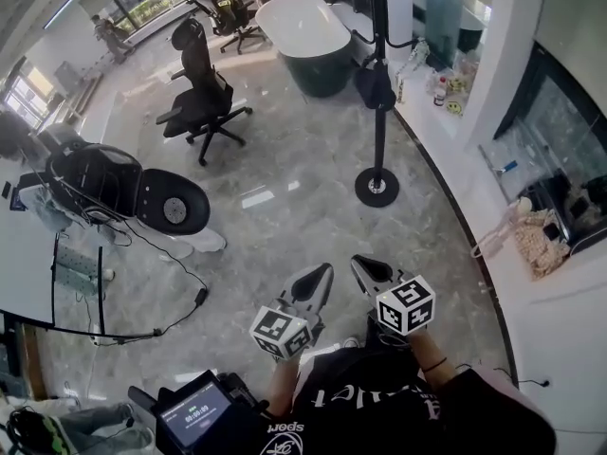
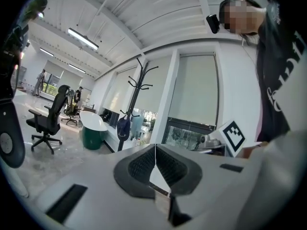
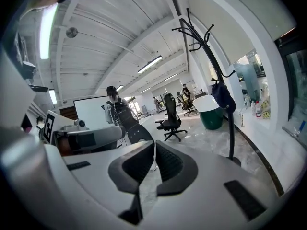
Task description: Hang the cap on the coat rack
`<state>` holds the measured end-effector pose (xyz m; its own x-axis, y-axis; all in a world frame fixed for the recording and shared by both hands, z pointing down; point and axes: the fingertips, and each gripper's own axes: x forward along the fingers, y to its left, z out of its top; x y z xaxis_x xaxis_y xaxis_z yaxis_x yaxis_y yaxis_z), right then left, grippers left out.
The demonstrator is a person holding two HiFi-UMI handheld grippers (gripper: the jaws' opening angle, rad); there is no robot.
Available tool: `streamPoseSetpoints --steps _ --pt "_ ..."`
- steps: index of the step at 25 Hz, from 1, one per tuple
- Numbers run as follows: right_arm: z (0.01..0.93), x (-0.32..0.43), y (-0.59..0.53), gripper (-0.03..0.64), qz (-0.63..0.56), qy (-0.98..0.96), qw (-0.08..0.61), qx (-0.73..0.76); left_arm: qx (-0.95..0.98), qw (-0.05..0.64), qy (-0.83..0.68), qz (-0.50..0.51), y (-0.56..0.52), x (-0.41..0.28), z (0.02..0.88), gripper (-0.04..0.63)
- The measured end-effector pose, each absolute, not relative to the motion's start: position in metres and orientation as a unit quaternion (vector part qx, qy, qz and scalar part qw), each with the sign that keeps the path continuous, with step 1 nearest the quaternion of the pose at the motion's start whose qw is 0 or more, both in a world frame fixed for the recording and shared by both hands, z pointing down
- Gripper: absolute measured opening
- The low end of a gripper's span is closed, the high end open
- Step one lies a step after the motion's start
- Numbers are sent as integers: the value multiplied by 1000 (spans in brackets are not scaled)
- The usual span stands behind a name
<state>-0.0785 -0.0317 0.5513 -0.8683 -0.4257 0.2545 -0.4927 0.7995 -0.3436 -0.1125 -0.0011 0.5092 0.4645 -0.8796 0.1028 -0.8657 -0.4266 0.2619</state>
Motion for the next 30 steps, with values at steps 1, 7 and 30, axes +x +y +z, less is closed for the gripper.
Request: streamPoseSetpoints --steps 1,7,30 --pt "550 -80 -20 26 203 -944 81 248 847 141 -513 -24 11 -115 510 6" --pt "527 -78 63 26 200 -933 81 287 863 142 -484 -30 91 -121 489 6" --pt "510 8 146 26 182 -928 92 312 873 133 -467 -55 159 -43 474 6"
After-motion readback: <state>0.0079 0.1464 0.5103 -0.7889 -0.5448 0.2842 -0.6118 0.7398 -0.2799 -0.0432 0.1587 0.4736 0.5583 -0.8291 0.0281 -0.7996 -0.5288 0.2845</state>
